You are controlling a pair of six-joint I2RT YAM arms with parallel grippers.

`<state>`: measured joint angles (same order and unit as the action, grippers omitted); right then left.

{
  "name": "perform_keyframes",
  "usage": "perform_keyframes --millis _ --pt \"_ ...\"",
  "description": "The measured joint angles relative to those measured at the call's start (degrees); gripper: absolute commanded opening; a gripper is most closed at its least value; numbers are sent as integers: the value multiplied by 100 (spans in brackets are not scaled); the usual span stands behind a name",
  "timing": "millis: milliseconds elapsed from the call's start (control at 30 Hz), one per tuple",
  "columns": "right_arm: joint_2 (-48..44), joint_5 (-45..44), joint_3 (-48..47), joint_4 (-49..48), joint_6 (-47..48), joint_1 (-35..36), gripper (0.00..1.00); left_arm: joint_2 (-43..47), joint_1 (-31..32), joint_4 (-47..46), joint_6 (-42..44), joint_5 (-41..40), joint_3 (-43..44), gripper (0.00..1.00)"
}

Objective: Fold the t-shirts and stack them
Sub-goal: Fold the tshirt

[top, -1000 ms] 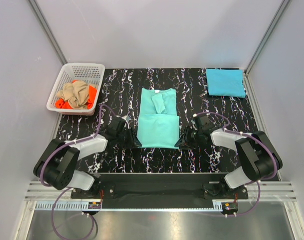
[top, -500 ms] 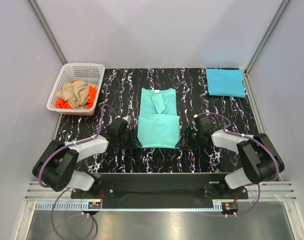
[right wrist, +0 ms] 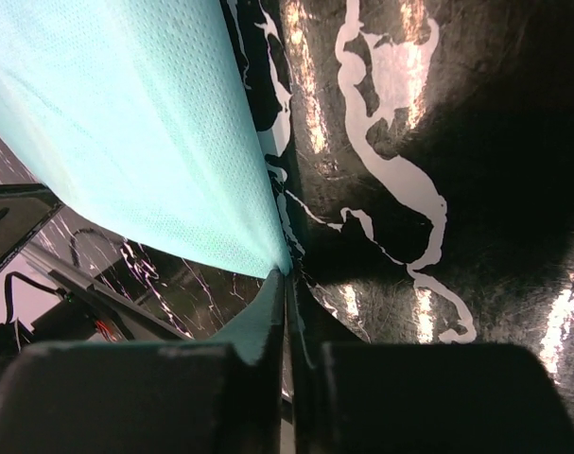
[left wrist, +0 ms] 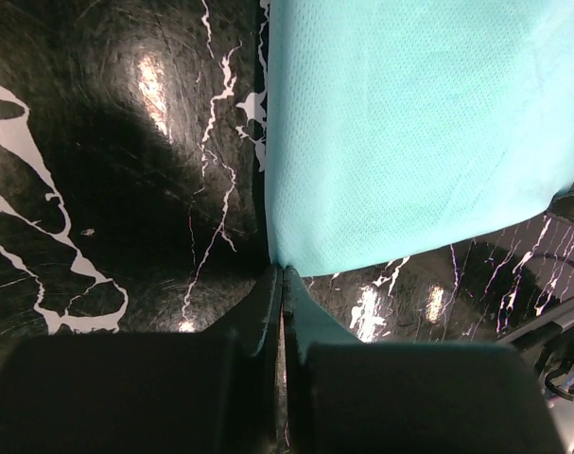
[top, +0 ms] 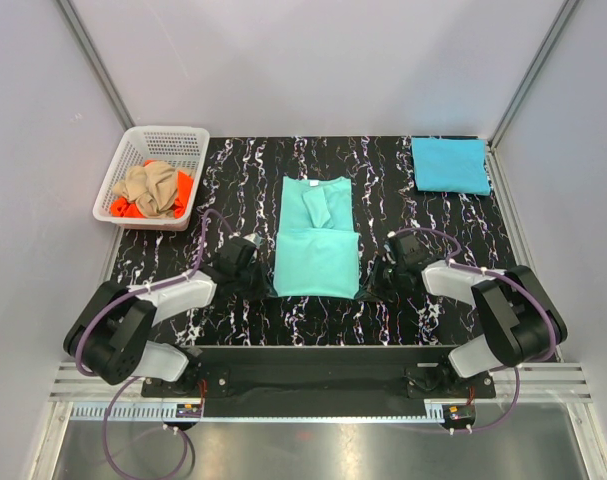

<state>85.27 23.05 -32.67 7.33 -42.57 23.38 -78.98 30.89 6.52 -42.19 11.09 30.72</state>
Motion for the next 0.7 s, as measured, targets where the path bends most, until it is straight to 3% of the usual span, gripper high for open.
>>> perform_keyframes --millis 300,700 --pt "-341 -299 26 492 15 153 0 240 96 304 -55 7 -44 0" --pt "-1469 -660 26 1427 4 299 0 1427 214 1196 -227 15 127 0"
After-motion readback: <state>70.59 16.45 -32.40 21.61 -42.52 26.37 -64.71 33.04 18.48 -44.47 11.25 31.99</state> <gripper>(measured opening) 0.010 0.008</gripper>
